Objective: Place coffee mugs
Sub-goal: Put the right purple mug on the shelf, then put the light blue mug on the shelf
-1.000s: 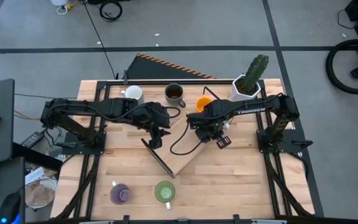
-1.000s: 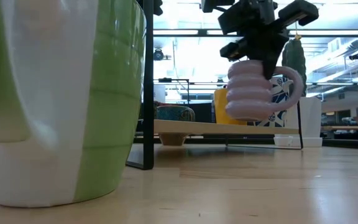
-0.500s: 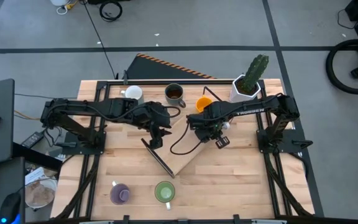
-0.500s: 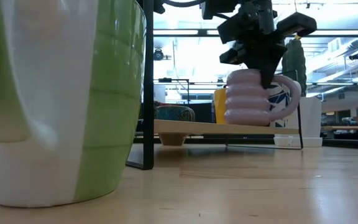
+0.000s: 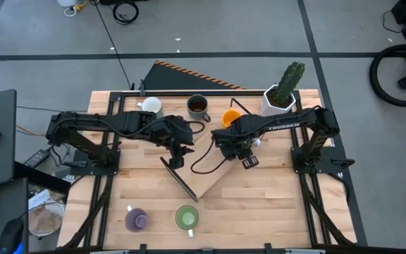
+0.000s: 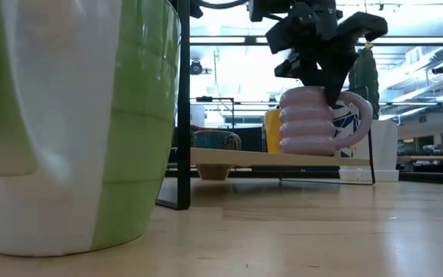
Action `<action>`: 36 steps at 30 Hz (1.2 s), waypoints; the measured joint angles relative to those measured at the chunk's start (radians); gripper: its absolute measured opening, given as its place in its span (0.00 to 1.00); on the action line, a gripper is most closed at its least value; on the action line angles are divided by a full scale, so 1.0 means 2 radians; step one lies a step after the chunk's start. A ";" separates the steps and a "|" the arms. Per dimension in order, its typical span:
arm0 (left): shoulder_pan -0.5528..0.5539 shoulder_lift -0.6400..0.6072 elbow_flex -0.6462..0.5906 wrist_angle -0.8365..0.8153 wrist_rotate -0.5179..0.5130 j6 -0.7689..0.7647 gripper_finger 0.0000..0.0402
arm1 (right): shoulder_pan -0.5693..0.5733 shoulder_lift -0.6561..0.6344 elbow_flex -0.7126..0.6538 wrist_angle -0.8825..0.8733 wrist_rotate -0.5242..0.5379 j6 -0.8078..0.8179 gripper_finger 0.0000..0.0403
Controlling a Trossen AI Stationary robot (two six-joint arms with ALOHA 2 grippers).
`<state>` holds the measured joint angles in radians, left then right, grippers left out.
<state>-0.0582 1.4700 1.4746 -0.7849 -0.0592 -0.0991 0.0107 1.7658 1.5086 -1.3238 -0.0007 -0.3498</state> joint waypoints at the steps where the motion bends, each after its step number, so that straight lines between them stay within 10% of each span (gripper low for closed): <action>1: 0.000 0.000 0.000 0.001 0.000 0.004 0.30 | 0.000 -0.001 0.003 -0.002 0.000 0.005 0.34; 16: 0.080 0.000 -0.057 0.000 -0.053 0.146 0.30 | 0.061 -0.062 0.031 -0.039 0.022 0.158 0.45; 26: 0.184 0.000 -0.062 0.045 0.022 0.147 0.29 | 0.148 -0.142 -0.021 0.024 0.074 0.289 0.45; 36: 0.237 0.000 -0.006 -0.109 0.028 0.111 0.29 | 0.205 -0.149 -0.040 0.061 0.106 0.373 0.45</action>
<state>0.4151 1.4704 1.4619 -1.0033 -0.0029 0.1232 0.4206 1.4685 1.4280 -1.2018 0.2121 0.3955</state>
